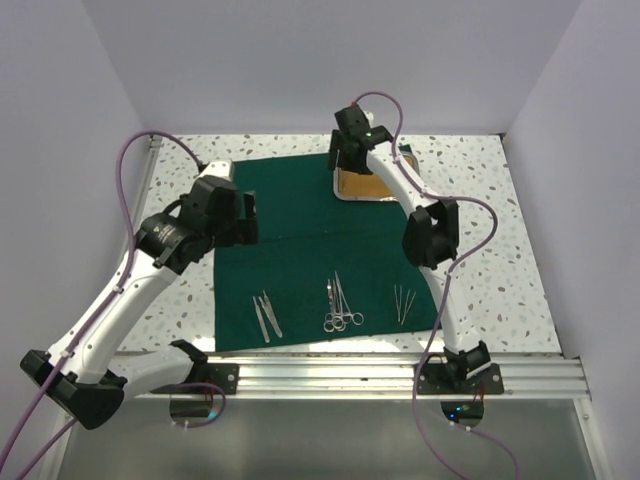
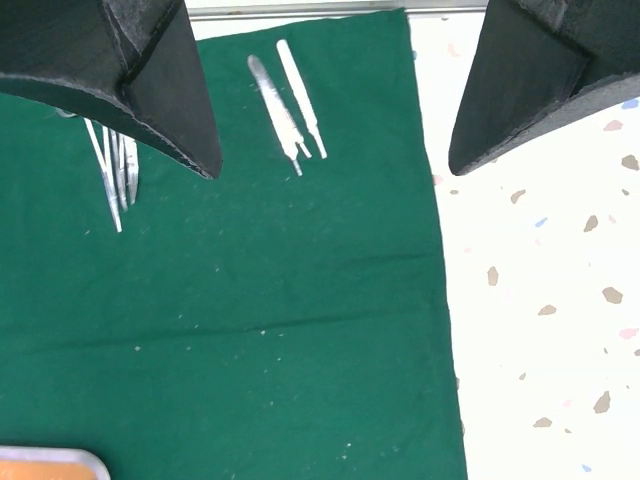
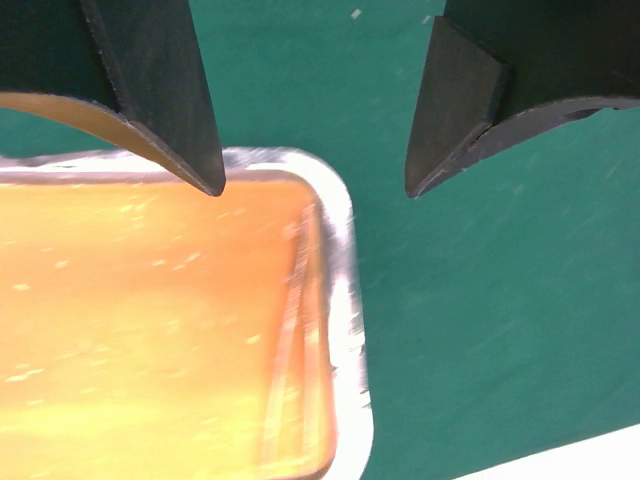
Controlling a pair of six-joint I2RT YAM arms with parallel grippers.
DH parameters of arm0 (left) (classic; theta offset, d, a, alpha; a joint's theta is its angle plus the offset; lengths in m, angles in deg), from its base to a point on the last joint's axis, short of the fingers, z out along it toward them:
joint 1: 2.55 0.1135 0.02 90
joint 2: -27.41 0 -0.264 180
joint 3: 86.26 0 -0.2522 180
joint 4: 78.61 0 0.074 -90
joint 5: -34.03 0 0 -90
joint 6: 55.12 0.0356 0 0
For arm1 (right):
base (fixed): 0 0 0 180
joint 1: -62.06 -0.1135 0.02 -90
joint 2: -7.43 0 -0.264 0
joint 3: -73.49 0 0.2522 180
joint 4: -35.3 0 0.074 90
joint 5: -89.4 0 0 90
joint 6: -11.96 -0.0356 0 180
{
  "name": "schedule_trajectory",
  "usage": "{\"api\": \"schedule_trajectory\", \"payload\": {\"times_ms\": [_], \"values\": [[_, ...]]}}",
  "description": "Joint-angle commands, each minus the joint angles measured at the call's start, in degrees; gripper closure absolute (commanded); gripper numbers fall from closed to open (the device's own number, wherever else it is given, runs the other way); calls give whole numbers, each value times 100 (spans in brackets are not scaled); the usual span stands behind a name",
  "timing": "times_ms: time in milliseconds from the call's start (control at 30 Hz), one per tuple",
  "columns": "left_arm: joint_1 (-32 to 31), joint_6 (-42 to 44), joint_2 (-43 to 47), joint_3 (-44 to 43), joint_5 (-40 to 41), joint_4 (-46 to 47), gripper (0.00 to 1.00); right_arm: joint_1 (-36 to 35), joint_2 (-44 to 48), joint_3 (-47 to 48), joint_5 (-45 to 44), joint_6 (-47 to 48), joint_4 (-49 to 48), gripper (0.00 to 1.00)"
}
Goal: Open and lay out the surgical kit
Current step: Pick up the medical item from the container.
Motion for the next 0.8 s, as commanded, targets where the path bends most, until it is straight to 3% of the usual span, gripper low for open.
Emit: {"api": "schedule_trajectory", "payload": {"times_ms": [0, 600, 767], "values": [[-18, 270, 62, 56, -11, -148, 1, 187, 36, 153, -283, -76, -295, 26], [-27, 649, -158, 188, -30, 54, 0, 47, -896, 205, -336, -340, -366, 34], [-35, 675, -132, 197, 41, 28, 0, 38, -1010, 223, -388, -366, -348, 47]]}}
